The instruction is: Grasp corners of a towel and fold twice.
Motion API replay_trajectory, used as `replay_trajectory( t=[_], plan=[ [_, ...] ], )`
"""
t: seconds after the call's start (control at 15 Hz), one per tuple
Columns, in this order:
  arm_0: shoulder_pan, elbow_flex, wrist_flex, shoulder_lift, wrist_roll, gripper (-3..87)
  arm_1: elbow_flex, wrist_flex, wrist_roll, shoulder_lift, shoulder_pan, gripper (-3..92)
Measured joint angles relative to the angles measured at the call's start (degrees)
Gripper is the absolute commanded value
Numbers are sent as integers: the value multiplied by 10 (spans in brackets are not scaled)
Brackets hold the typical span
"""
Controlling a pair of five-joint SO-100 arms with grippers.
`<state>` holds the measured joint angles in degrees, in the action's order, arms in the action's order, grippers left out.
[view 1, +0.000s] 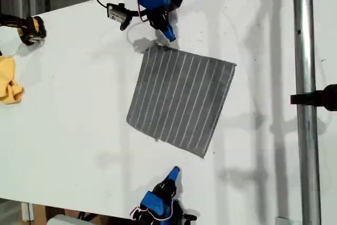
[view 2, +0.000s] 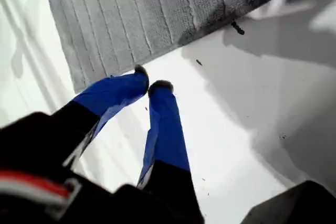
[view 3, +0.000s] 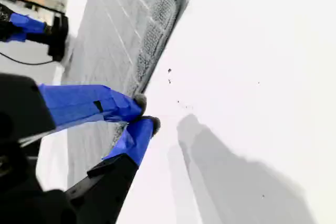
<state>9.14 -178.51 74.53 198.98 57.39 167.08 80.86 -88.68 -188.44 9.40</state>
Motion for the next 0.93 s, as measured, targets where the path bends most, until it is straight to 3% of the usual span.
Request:
replay_trajectory(
  t=[0.07, 0.2, 0.33, 0.93],
  plan=[
    [-5, 0, 0, 0, 5, -8, 0, 0, 0, 0, -1, -2],
    [-73, 0, 0, 0, 149, -9, 0, 4, 0, 0, -18, -2],
    [-76, 0, 0, 0, 202, -9, 0, 5, 0, 0, -28, -2],
    [-81, 0, 0, 0, 203, -10, 0, 5, 0, 0, -31, -2]
  ],
)
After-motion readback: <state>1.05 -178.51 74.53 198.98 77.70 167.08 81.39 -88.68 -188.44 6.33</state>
